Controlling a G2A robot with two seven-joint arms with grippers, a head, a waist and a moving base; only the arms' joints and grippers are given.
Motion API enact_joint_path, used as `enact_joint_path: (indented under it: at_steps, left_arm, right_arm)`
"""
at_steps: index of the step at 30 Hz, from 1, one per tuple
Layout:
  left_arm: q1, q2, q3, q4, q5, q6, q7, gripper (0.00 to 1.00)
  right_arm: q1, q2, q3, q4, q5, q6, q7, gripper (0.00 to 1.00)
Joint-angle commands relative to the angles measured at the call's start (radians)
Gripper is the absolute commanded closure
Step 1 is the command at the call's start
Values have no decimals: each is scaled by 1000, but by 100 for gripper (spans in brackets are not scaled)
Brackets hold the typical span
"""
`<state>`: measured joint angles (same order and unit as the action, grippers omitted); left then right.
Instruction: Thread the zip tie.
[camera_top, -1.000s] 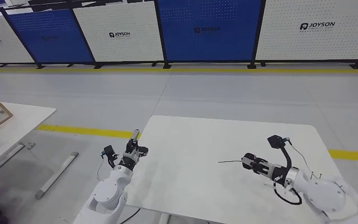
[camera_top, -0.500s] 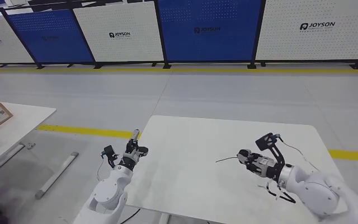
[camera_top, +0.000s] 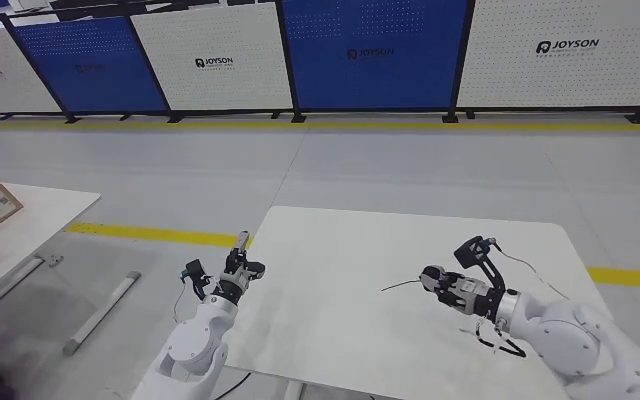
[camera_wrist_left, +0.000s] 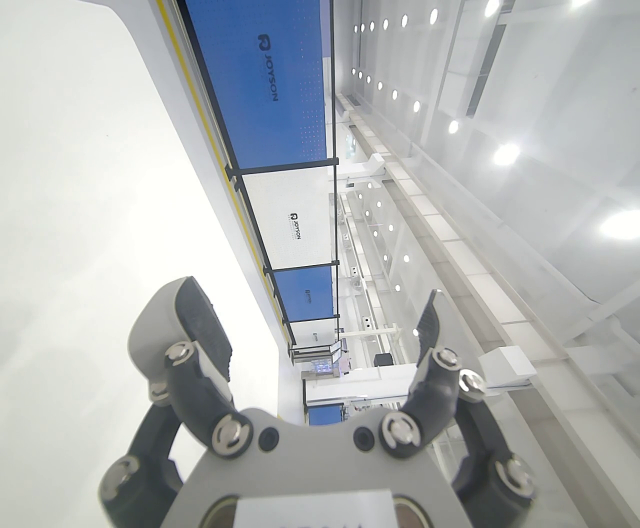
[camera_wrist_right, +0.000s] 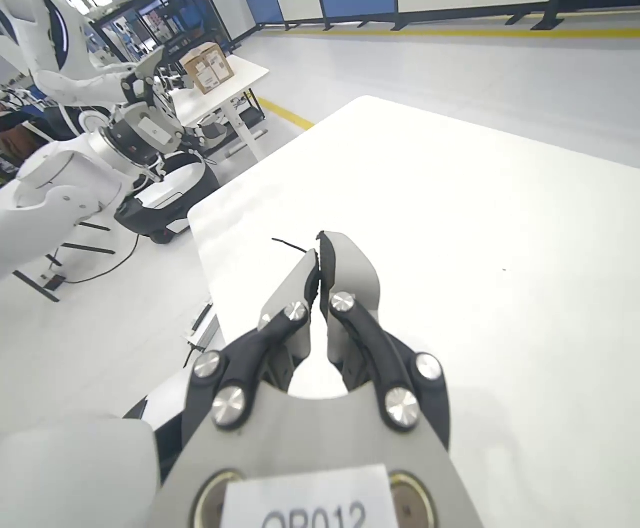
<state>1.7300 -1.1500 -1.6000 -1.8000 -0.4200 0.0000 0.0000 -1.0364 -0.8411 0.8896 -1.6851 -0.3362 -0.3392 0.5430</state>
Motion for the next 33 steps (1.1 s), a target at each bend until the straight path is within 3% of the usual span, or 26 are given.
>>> enact_joint_path:
  at_steps: [1,5,9,12,27,33]
  left_arm:
    - [0,0,0,0,0,0,0,0]
    - [0,0,0,0,0,0,0,0]
    - [0,0,0,0,0,0,0,0]
    - [0,0,0,0,0,0,0,0]
    - [0,0,0,0,0,0,0,0]
    - [0,0,0,0,0,0,0,0]
  right_arm:
    - [-6,-2,-7,-15,-60,-1,-25,100]
    - [-2,-10,-61,-60,-184,-1,-115,100]
    - [45,-18,-159,-17,-338,-1,-258,100]
    - [74,-23,-219,16,-307,-1,-350,100]
    - [74,-23,-219,16,-307,-1,-350,100]
    - [52,-23,-212,-12,-488,-1,-419,100]
